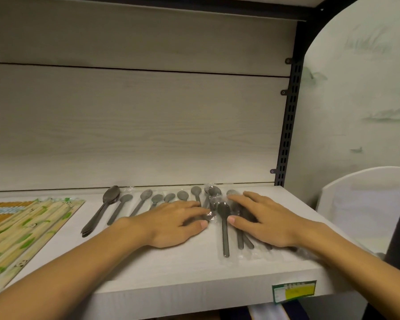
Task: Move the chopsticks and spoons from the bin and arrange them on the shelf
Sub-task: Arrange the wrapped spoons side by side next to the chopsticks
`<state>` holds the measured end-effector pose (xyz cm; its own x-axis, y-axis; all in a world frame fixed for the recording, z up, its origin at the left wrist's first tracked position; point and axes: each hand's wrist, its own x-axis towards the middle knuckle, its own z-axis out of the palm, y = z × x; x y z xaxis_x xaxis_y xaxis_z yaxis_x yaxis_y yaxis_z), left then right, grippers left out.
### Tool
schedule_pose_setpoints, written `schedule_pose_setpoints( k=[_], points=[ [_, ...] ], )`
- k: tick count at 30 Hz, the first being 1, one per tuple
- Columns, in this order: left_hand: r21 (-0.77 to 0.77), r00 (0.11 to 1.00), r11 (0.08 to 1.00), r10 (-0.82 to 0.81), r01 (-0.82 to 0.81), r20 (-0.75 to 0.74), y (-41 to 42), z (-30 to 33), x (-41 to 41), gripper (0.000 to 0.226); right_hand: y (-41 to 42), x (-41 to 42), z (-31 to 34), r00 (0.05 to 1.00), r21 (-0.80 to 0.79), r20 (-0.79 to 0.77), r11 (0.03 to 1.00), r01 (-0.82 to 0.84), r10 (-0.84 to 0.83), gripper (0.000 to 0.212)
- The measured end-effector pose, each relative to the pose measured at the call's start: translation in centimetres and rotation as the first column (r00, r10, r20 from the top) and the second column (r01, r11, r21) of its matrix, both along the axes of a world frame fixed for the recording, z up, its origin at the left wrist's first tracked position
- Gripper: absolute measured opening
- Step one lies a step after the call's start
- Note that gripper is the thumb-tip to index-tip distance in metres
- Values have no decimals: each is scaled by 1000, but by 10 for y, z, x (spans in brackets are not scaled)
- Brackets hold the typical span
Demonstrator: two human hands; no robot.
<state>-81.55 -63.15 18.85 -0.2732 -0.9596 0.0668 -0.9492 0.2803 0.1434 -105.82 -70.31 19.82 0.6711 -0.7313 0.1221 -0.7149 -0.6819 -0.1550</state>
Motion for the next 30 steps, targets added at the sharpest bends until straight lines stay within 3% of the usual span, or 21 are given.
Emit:
schedule_pose_setpoints(
  k=[5, 8, 12, 17, 20, 26, 30],
  points=[
    [-119, 997, 993, 37, -29, 63, 2, 6, -3, 25, -15, 3, -7, 992, -7, 122, 1000, 26, -25, 69],
    [-169, 996, 985, 35, -21, 82, 5, 7, -5, 41, -18, -5, -2, 978, -51, 205, 998, 45, -33, 64],
    [-179, 998, 983, 51, -42, 46, 4, 11, -16, 47, 1, -33, 12, 989, -112, 134, 991, 74, -58, 60],
    [-94, 999, 995, -14, 17, 36, -7, 12, -41, 52, 27, -43, 8, 995, 172, -98, 985, 7, 10, 67],
    [-19, 997, 1000, 22, -20, 78, -15, 8, -49, 53, 15, -39, 3, 984, 182, -174, 981, 61, -29, 64],
    [-68, 992, 994, 89, -83, 88, -20, 3, -45, 56, -43, -29, -18, 989, 126, -105, 986, 113, -100, 67],
    [-103, 993, 990, 106, -100, 53, -18, 1, -42, 45, -42, -26, -18, 992, 148, 9, 982, 120, -122, 69]
  ],
)
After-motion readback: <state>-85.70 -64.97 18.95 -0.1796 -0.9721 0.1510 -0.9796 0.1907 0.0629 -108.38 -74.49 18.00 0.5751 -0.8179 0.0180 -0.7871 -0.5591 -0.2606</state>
